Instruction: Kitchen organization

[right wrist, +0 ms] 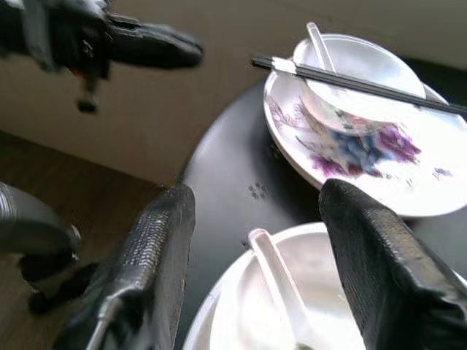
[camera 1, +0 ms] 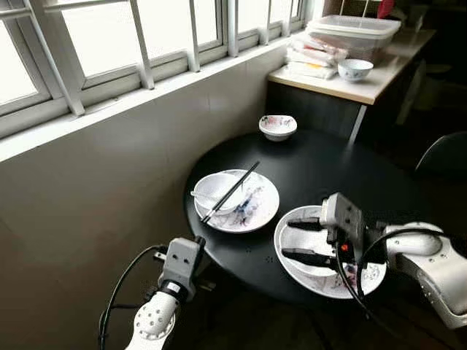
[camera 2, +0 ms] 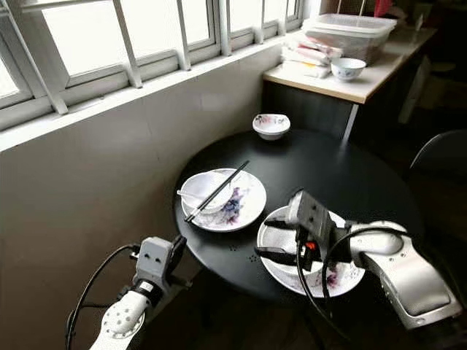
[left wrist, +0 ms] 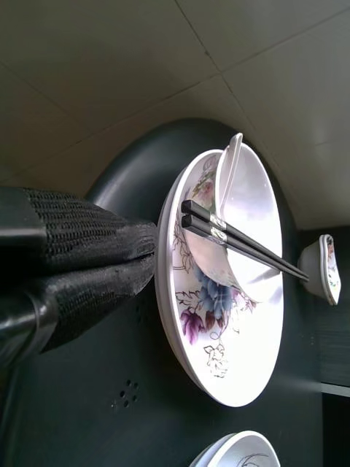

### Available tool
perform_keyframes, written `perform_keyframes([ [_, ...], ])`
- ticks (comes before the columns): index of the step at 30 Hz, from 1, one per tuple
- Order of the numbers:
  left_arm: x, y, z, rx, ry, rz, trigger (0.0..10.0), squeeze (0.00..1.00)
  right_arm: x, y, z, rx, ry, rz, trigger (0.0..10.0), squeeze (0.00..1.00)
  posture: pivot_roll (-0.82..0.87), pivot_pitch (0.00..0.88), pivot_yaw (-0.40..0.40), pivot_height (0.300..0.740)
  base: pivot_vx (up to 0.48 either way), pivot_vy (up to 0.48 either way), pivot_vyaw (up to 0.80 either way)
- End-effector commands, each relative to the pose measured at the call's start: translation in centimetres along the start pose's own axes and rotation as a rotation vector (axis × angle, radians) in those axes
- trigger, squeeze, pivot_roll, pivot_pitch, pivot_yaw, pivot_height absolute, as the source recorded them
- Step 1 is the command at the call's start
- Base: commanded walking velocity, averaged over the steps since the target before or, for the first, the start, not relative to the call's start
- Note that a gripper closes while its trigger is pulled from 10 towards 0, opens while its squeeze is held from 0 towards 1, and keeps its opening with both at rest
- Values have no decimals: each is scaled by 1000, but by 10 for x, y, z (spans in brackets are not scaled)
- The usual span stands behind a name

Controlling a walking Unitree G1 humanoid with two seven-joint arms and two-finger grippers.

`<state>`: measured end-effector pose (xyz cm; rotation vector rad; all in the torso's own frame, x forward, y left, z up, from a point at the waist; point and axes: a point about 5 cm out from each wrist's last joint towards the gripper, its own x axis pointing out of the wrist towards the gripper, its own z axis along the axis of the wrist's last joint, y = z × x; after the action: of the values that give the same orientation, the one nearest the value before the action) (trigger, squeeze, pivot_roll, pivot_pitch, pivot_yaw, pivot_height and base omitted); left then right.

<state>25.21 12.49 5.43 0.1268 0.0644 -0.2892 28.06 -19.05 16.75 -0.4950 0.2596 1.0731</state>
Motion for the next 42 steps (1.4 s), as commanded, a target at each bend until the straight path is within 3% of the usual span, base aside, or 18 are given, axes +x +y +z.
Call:
perform_keyframes([
  [1, 1, -1, 0, -1, -1, -9, 10000, 0, 5, -5, 1, -52, 16, -4, 10000, 0, -126, 0, 32, 740, 0, 0, 0],
  [17, 3, -2, -1, -15, 1, 0, 10000, 0, 16, -20, -24, 45, 62, -1, 10000, 0, -110, 0, 16, 740, 0, 0, 0],
  [42, 5, 1, -2, -13, 6, -4, 10000, 0, 13, -24, -68, 69, 200, 21, 10000, 0, -105, 0, 22, 740, 0, 0, 0],
])
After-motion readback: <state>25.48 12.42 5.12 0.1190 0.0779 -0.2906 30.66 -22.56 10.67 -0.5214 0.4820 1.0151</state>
